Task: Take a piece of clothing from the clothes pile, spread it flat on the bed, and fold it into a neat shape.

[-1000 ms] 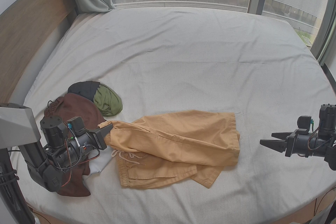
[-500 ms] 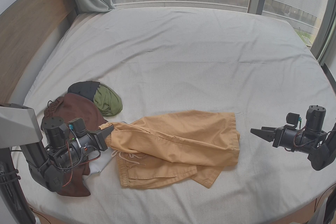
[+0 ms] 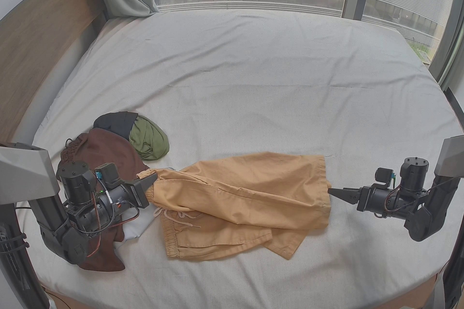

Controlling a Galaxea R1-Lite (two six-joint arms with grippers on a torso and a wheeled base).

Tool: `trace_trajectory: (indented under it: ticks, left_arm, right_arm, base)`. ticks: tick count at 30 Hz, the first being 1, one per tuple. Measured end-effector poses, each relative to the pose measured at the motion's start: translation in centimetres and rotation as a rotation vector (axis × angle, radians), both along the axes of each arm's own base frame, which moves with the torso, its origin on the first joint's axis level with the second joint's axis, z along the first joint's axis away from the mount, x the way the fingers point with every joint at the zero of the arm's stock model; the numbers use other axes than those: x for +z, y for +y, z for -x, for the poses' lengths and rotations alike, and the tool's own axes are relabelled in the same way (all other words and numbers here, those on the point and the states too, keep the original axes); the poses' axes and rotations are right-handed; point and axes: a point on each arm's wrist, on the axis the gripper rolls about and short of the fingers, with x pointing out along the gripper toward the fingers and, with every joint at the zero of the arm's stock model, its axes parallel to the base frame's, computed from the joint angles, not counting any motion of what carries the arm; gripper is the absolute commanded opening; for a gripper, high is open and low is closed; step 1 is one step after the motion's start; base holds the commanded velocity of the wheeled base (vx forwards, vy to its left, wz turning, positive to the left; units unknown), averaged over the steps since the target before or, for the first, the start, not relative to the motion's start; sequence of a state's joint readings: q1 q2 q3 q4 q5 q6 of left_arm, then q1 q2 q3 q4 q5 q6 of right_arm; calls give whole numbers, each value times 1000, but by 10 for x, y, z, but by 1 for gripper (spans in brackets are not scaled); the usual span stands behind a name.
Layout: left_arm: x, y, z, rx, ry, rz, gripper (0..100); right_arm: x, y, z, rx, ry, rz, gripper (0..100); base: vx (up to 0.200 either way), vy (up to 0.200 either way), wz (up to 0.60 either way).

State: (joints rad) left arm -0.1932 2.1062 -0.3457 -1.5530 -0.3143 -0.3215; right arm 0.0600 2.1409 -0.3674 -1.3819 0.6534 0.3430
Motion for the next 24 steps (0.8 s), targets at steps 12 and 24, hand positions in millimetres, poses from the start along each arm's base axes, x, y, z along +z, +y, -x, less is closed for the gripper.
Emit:
trace_trajectory:
  ticks: [12,24]
  left_arm:
    - [0,0,-1,0,-3,1,0]
    - [0,0,-1,-1,-3,1,0]
  right_arm:
    - [-24,14,-7,30,71,-4,100]
    - [-36,33,-8,37,60,-46,100]
  base:
    - [0,0,0]
    - [0,0,0]
